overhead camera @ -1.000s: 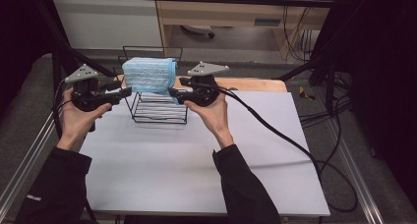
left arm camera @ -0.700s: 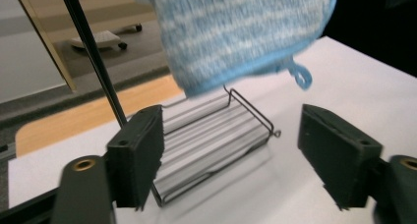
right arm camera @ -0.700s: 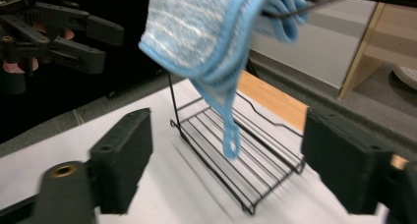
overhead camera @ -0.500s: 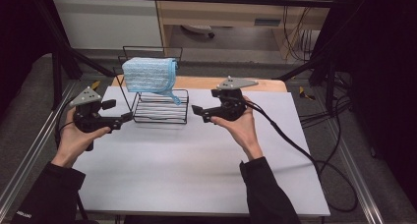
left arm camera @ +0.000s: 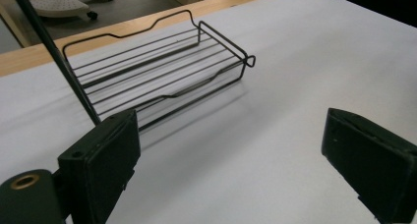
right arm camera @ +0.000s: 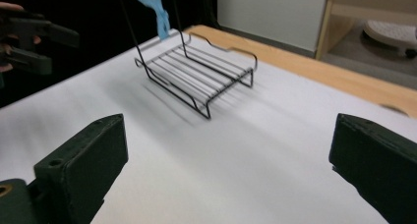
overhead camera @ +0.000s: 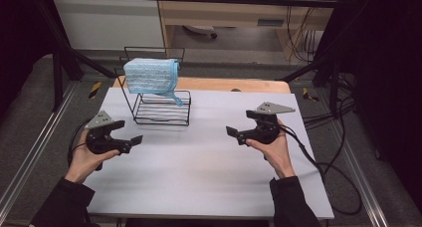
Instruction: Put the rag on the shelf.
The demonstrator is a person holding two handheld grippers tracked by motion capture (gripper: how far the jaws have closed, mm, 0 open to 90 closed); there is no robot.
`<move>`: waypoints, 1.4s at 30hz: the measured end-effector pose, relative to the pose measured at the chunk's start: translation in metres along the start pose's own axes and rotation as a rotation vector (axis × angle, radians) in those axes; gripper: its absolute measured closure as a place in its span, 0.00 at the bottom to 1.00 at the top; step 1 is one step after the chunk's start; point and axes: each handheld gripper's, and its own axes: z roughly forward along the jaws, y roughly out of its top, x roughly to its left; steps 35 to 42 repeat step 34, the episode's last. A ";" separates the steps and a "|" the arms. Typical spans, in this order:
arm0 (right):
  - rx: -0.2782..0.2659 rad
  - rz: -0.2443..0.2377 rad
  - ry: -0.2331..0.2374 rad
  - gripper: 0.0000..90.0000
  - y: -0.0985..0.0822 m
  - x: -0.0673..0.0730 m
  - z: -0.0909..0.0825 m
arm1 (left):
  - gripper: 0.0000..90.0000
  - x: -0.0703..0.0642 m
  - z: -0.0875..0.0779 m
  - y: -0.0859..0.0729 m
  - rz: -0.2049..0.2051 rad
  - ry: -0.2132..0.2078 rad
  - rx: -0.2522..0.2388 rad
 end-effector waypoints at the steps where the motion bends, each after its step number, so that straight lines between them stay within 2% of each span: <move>1: 0.007 0.006 -0.007 0.01 -0.006 -0.003 -0.003 | 0.09 -0.001 0.002 -0.004 0.002 -0.003 0.002; 4: 0.029 0.024 -0.020 0.01 -0.025 -0.011 -0.011 | 0.09 -0.004 0.008 -0.016 0.008 -0.007 0.009; 10: 0.074 0.054 -0.037 0.01 -0.063 -0.026 -0.026 | 0.09 -0.006 0.018 -0.040 0.023 -0.004 0.060; 12: 0.091 0.062 -0.035 0.01 -0.076 -0.030 -0.031 | 0.09 -0.007 0.019 -0.045 0.027 -0.004 0.081; 17: 0.107 0.081 -0.019 0.01 -0.105 -0.039 -0.043 | 0.09 -0.009 0.020 -0.054 0.027 -0.004 0.090; 20: 0.141 0.088 -0.035 0.01 -0.120 -0.043 -0.049 | 0.09 -0.009 0.020 -0.059 0.021 -0.001 0.095; 22: 0.146 0.099 -0.052 0.01 -0.126 -0.046 -0.052 | 0.09 -0.009 0.020 -0.063 0.021 -0.001 0.099; 24: 0.150 0.107 -0.049 0.01 -0.132 -0.048 -0.056 | 0.09 -0.009 0.019 -0.066 0.020 -0.005 0.103; 29: 0.170 0.093 -0.048 0.01 -0.141 -0.047 -0.060 | 0.09 -0.009 0.018 -0.071 0.020 -0.012 0.108; 32: 0.174 0.081 -0.049 0.01 -0.142 -0.046 -0.060 | 0.09 -0.010 0.018 -0.072 0.023 -0.018 0.105; 42: 0.175 0.092 -0.050 0.01 -0.143 -0.046 -0.061 | 0.09 -0.010 0.018 -0.072 0.022 -0.019 0.104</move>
